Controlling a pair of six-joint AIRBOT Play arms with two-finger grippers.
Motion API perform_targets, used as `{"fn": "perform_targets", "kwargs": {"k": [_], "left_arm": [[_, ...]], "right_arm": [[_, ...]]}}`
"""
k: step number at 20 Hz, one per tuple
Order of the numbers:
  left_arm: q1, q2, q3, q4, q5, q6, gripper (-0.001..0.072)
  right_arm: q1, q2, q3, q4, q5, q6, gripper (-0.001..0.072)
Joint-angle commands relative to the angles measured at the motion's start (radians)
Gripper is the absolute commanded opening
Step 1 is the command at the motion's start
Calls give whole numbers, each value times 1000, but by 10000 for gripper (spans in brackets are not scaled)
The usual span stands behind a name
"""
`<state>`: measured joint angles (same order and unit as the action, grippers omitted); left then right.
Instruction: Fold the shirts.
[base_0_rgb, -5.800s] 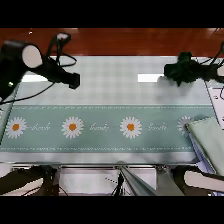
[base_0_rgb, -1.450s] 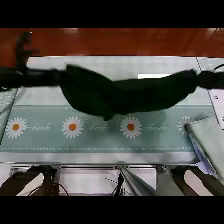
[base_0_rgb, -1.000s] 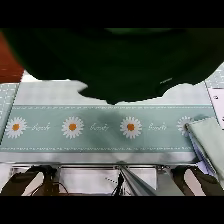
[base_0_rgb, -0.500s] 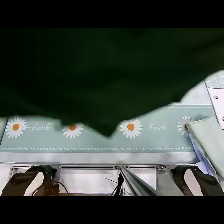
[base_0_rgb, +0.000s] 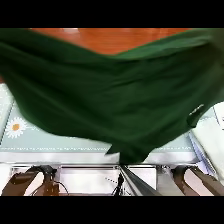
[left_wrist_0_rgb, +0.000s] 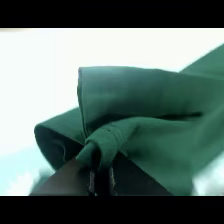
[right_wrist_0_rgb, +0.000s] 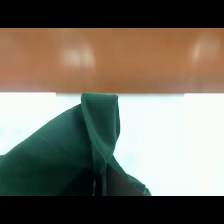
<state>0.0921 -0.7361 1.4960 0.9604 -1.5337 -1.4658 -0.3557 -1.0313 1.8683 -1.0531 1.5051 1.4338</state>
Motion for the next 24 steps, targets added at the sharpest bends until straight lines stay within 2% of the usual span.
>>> {"fn": "perform_targets", "kwargs": {"k": [1,3,6,10,13,17,18,19,20,21,22,23,24], "left_arm": [[-2,-1,-353,-46,80,-12,35],[-21,-1,-541,-46,212,-11,35],[-78,-19,-764,-46,428,-4,35],[-182,-127,-917,-45,651,95,35],[-227,-249,-939,-45,798,185,36],[-225,-338,-917,-43,883,196,36],[-220,-337,-895,-41,878,216,36],[-207,-334,-863,-37,866,246,37],[-190,-334,-823,-29,840,276,41],[-166,-334,-773,-5,798,302,108],[-140,-335,-725,37,744,306,274],[-110,-334,-673,96,666,305,477],[-78,-335,-629,153,570,300,578]], "right_arm": [[70,-221,2,-94,27,-22,44],[153,-354,2,-162,-43,-29,44],[245,-523,2,-185,-251,-38,44],[304,-670,2,-161,-468,-16,44],[315,-756,2,-159,-449,34,45],[316,-816,2,-156,-335,56,47],[315,-811,2,-153,-323,54,102],[311,-798,2,-154,-309,44,278],[306,-774,2,-155,-285,10,394],[297,-746,2,-169,-257,-22,393],[285,-711,2,-192,-213,-44,393],[273,-677,2,-232,-151,-60,393],[260,-644,2,-302,-61,-77,393]]}}
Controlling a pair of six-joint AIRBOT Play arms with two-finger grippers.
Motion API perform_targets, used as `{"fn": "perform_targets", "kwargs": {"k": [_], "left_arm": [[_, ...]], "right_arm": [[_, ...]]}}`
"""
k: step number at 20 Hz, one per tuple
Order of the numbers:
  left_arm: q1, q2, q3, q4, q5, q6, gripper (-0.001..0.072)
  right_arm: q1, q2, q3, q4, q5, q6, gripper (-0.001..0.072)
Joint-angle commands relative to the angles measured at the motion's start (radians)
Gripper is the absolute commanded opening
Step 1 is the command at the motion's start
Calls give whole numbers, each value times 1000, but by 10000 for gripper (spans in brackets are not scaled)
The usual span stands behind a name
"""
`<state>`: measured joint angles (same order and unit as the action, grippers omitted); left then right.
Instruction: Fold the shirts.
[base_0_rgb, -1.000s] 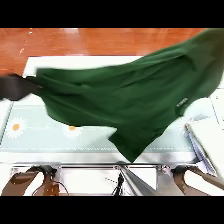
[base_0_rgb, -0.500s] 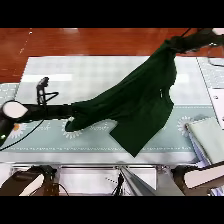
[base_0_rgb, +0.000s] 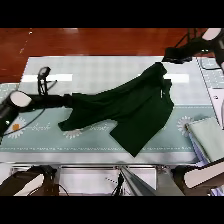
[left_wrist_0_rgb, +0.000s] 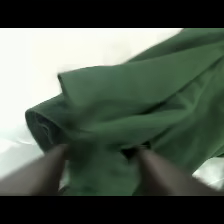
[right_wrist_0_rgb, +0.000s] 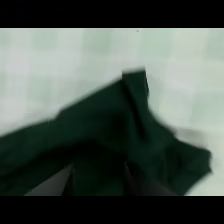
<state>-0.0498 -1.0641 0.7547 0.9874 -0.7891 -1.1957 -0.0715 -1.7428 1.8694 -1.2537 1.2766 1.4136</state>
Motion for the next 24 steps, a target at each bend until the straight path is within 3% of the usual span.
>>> {"fn": "perform_targets", "kwargs": {"k": [1,2,3,5,6,11,14,20,21,23,24], "left_arm": [[102,-6,145,181,-295,18,601],[137,-6,154,214,-392,4,601],[173,-7,146,221,-482,2,601],[217,-6,94,199,-583,12,624],[220,-6,54,189,-603,37,720],[216,-8,-97,182,-525,103,720],[212,-25,-130,87,-498,205,720],[75,-154,-138,66,-343,214,719],[52,-187,-138,67,-322,200,687],[42,-245,-137,67,-320,183,40],[45,-260,-137,68,-325,157,36]], "right_arm": [[-37,92,0,-182,259,-66,393],[-66,117,-11,-203,321,-47,420],[-105,144,-42,-135,342,-42,503],[-174,175,-113,-2,406,-64,554],[-204,191,-161,56,410,-70,554],[-277,298,-438,178,349,-139,554],[-275,334,-544,180,307,-164,554],[-275,338,-626,179,294,-174,554],[-276,338,-627,179,294,-174,554],[-276,343,-629,172,298,-181,554],[-276,351,-642,167,293,-190,554]]}}
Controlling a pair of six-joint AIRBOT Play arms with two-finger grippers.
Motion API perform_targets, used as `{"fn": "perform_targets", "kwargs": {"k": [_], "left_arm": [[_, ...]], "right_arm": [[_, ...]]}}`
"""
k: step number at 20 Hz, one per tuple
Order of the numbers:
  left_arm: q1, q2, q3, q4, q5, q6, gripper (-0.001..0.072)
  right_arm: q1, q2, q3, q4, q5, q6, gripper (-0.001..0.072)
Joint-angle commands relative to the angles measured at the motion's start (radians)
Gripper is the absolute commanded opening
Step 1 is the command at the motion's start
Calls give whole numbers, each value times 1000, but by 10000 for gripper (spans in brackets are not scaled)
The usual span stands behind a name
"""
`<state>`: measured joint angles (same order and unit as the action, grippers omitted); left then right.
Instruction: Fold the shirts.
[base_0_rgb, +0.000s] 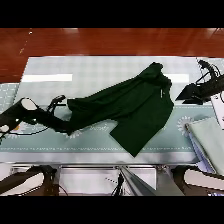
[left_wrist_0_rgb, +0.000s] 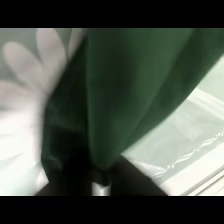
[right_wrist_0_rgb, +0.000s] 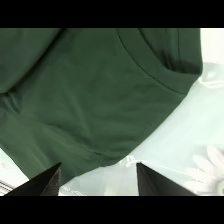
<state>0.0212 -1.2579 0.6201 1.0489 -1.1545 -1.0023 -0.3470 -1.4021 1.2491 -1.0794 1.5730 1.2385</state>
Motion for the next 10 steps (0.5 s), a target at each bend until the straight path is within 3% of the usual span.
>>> {"fn": "perform_targets", "kwargs": {"k": [1,10], "left_arm": [[-26,-68,-3,8,35,-42,36],[-26,23,2,5,-15,-42,36]], "right_arm": [[-1,23,-48,-19,-10,-22,554],[0,172,-521,14,-246,-57,555]]}}
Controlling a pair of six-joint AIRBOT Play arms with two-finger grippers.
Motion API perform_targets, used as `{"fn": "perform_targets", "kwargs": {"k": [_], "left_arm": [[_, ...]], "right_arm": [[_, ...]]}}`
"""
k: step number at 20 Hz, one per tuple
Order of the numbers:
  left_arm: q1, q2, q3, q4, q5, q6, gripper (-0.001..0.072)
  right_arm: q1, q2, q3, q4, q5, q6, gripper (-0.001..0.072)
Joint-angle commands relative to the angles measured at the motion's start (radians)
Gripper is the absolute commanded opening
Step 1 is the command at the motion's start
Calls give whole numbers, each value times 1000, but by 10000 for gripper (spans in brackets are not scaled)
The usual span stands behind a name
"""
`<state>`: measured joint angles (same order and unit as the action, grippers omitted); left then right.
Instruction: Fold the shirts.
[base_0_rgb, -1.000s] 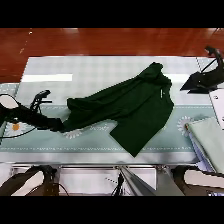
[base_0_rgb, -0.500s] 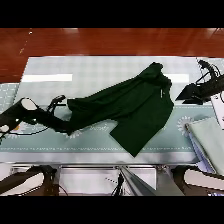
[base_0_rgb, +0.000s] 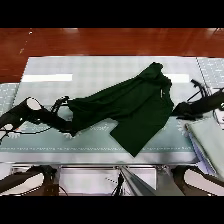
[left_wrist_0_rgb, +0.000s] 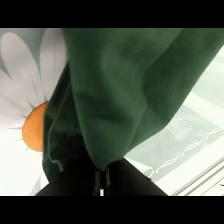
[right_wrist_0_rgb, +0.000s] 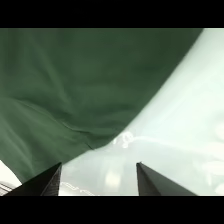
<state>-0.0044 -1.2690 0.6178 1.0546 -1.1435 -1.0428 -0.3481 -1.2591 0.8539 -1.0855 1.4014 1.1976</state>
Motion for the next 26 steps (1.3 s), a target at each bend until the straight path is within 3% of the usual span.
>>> {"fn": "perform_targets", "kwargs": {"k": [1,4,8,9,10,11,12,17,22,26], "left_arm": [[0,53,4,-1,-27,-2,36],[0,103,4,-2,-27,-2,36],[0,142,6,-9,-22,-2,36],[0,143,14,-22,-15,-2,36],[0,142,24,-37,-8,-2,36],[0,143,44,-51,-4,-2,36],[0,145,72,-54,-6,-2,35],[29,286,391,-54,-9,-48,35],[131,472,877,-53,41,-90,35],[150,572,1189,-53,131,-110,35]], "right_arm": [[1,29,-159,66,-96,-18,554],[14,29,-245,208,-246,-16,550],[127,29,-323,240,-410,53,546],[167,29,-327,238,-430,55,482],[199,29,-324,241,-448,54,326],[217,29,-309,241,-445,54,94],[216,37,-279,241,-411,42,46],[132,278,61,220,-262,-6,46],[27,533,528,219,-452,37,44],[8,572,845,193,-486,107,43]]}}
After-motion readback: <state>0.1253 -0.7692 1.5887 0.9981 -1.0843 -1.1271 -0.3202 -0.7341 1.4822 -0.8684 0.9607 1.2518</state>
